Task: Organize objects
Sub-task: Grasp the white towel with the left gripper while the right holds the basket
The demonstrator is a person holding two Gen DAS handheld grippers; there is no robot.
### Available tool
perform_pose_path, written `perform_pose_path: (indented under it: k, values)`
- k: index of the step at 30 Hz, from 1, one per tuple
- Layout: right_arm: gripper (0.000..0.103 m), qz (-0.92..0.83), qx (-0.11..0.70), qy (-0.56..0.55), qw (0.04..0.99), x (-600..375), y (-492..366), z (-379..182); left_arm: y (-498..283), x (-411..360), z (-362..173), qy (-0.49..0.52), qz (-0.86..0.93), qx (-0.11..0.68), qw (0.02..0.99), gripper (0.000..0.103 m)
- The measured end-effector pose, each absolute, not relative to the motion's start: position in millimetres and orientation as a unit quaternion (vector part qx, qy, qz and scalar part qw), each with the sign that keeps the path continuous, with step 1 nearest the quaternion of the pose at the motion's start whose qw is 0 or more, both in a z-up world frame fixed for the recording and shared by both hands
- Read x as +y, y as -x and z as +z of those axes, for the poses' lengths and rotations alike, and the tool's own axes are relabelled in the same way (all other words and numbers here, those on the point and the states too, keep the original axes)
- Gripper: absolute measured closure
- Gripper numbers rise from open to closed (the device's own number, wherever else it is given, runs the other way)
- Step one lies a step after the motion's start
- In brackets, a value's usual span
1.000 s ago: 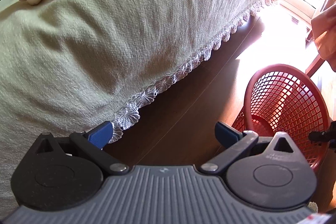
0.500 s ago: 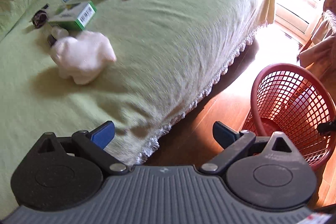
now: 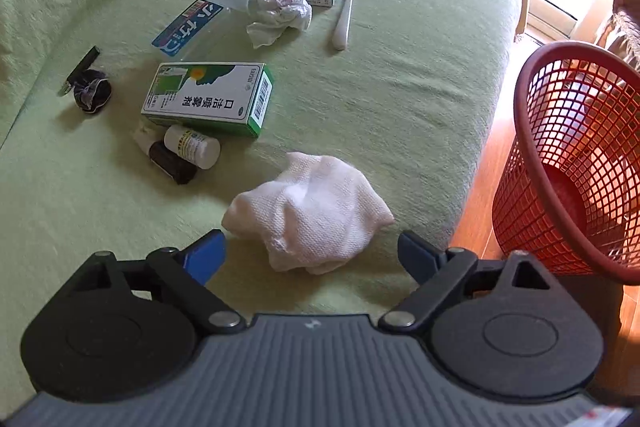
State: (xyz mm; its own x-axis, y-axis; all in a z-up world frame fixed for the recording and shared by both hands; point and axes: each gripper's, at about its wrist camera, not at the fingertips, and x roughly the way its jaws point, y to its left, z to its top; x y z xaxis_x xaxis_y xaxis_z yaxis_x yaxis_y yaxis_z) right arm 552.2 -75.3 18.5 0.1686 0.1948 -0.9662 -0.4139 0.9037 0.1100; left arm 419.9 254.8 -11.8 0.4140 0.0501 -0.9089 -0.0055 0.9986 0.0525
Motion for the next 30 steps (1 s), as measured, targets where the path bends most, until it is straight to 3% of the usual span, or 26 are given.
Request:
perform_pose_path:
  k: [9, 12, 17, 20, 26, 30]
  values:
    - [0.096, 0.159, 0.61, 0.109, 0.768, -33, -532, 19, -448, 283, -26, 0.003, -0.013, 0.576, 0.818, 0.017]
    - [0.096, 0.15, 0.607, 0.115, 0.772, -25, -529, 20, -453, 285, -32, 0.009, -0.015, 0.588, 0.809, 0.028]
    - [0.096, 0.137, 0.604, 0.117, 0.776, -16, -524, 26, -456, 283, -34, 0.004, -0.011, 0.593, 0.805, 0.03]
    - [0.096, 0.135, 0.605, 0.121, 0.776, -11, -524, 26, -458, 281, -35, -0.005, -0.009, 0.592, 0.806, 0.041]
    - [0.096, 0.137, 0.609, 0.128, 0.771, -9, -527, 26, -459, 282, -29, 0.001, -0.009, 0.589, 0.808, 0.076]
    - [0.096, 0.145, 0.612, 0.14, 0.765, -3, -531, 27, -462, 285, -22, 0.018, 0.005, 0.594, 0.804, 0.087]
